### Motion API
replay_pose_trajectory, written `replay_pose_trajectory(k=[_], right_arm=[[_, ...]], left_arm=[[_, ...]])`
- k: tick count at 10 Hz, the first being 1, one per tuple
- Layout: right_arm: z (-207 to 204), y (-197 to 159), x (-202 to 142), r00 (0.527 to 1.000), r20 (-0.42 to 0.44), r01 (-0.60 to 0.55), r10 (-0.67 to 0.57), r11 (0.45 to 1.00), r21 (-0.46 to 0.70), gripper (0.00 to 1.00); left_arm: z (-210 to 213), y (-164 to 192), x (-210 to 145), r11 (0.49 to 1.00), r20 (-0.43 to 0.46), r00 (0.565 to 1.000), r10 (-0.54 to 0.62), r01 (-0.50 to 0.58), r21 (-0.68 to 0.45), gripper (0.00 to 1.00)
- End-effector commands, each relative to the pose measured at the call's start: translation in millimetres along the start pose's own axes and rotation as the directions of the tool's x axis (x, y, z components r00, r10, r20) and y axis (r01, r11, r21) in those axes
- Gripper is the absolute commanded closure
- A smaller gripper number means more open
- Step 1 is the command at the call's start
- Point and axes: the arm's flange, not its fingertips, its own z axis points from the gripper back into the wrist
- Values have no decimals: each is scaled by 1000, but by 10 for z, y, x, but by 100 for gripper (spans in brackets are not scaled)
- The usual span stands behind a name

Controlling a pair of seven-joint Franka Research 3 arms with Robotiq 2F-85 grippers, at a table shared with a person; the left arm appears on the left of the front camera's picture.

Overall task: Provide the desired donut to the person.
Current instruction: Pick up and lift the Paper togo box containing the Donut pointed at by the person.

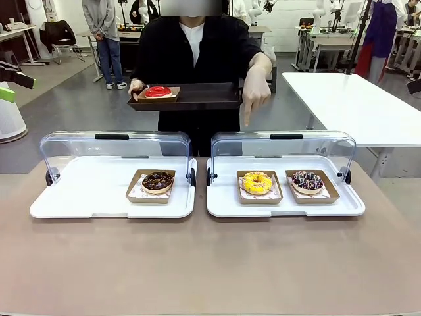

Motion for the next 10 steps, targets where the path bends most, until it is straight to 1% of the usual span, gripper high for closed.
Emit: replay_pose_trajectory(k=[1, 4, 5, 6, 7, 8, 10], right_arm=[[-14, -5, 9, 1000, 9, -6, 6, 1000, 4, 0], [0, 0, 0, 1000, 0, 0, 0, 1000, 0, 0], [-8, 158, 273, 993, -95, -68, 69, 998, 10, 0], [-96, 312, 688, 976, -197, -98, 97, 995, 3, 0], [-254, 390, 1013, 948, -307, -82, 84, 996, 18, 0], [-465, 442, 1285, 900, -431, -57, 69, 998, 40, 0], [-946, 515, 1717, 797, -600, -43, 68, 997, 57, 0]], left_arm=[[10, -12, 6, 1000, 6, 1000, -3, 3, 5, 0], [10, -12, 6, 1000, 6, 1000, -3, 3, 5, 0], [10, -12, 6, 1000, 6, 1000, -3, 3, 5, 0], [10, -12, 6, 1000, 6, 1000, -3, 3, 5, 0], [10, -12, 6, 1000, 6, 1000, -3, 3, 5, 0], [10, -12, 6, 1000, 6, 1000, -3, 3, 5, 0], [10, -12, 6, 1000, 6, 1000, -3, 3, 5, 0]])
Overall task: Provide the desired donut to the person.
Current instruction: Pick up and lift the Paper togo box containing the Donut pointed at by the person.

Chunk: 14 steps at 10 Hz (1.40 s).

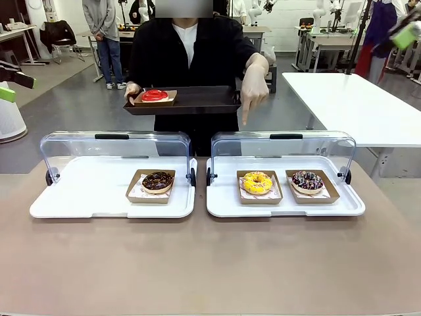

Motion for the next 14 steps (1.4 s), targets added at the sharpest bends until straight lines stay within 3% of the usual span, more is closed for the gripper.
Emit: replay_pose_trajectory(k=[1, 3, 5, 7, 9, 14], right_arm=[[-117, -197, 368, 977, -211, 2, 6, 999, 37, 0], [-554, -218, 700, 956, -293, -44, 28, 998, -48, 0], [-1165, -263, 755, 927, -351, -196, 135, 970, -145, 0], [-1694, -317, 588, 883, -414, -317, 219, 931, -184, 0], [-2165, -423, 342, 845, -457, -375, 278, 917, -134, 0], [-2800, -784, 17, 831, -464, -401, 308, 909, -115, 0]], left_arm=[[14, -12, -3, 1000, 7, 1000, -2, 2, 5, 0], [14, -12, -3, 1000, 7, 1000, -2, 2, 5, 0], [14, -12, -3, 1000, 7, 1000, -2, 2, 5, 0], [14, -12, -3, 1000, 7, 1000, -2, 2, 5, 0], [14, -12, -3, 1000, 7, 1000, -2, 2, 5, 0], [14, -12, -3, 1000, 7, 1000, -2, 2, 5, 0]])
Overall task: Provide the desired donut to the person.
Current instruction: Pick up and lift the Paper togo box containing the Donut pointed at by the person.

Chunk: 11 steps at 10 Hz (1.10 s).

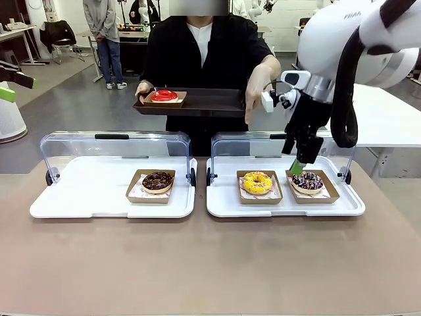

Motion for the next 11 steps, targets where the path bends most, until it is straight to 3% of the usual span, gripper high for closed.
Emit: replay_pose_trajectory(k=[1, 2, 8, 11], right_arm=[[11, -35, -64, 997, 77, -9, 7, 1000, 17, 0], [0, 0, 0, 1000, 0, 0, 0, 1000, 0, 0], [0, -13, -10, 1000, 15, 1, -1, 1000, 1, 0], [-569, -45, 262, 993, -57, 100, -103, 993, -59, 0]], left_arm=[[7, -11, 0, 1000, 8, 1000, -3, 3, 3, 0], [7, -11, 0, 1000, 8, 1000, -3, 3, 3, 0], [7, -11, 0, 1000, 8, 1000, -3, 3, 3, 0], [7, -11, 0, 1000, 8, 1000, -3, 3, 3, 0]])
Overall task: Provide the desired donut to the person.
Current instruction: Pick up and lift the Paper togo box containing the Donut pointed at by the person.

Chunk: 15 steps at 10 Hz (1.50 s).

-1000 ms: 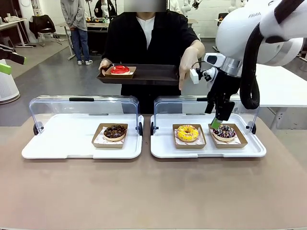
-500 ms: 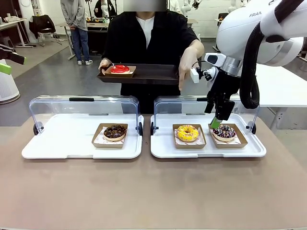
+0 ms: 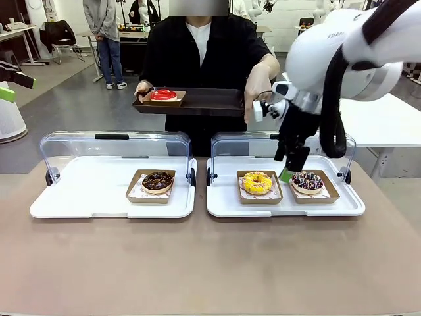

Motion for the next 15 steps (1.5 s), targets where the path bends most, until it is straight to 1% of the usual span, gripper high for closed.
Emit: replay_pose_trajectory(k=[1, 2, 4, 6, 7, 8, 12, 13, 15], right_arm=[[-378, -1, 115, 992, -91, 76, -83, 994, -74, 0], [-515, -11, 114, 986, -132, 96, -106, 992, -84, 0], [-728, -75, 81, 980, -162, 113, -119, 992, -48, 0], [-840, -125, 60, 981, -162, 101, -107, 994, -42, 0], [-839, -154, 57, 983, -129, 125, -128, 992, -29, 0], [-832, -65, 25, 983, -153, 98, -100, 995, -20, 0], [-845, -85, 21, 983, -151, 101, -102, 995, -18, 0], [-868, -98, 36, 985, -168, 33, -41, 998, -53, 0], [-944, -239, -38, 986, -163, 18, -36, 994, -110, 0]], left_arm=[[8, -11, -1, 1000, 8, 1000, -3, 2, 3, 0], [8, -11, -1, 1000, 8, 1000, -3, 2, 3, 0], [8, -11, -1, 1000, 8, 1000, -3, 2, 3, 0], [8, -11, -1, 1000, 8, 1000, -3, 2, 3, 0], [8, -11, -1, 1000, 8, 1000, -3, 2, 3, 0], [8, -11, -1, 1000, 8, 1000, -3, 2, 3, 0], [8, -11, -1, 1000, 8, 1000, -3, 2, 3, 0], [8, -11, -1, 1000, 8, 1000, -3, 2, 3, 0], [8, -11, -1, 1000, 8, 1000, -3, 2, 3, 0]])
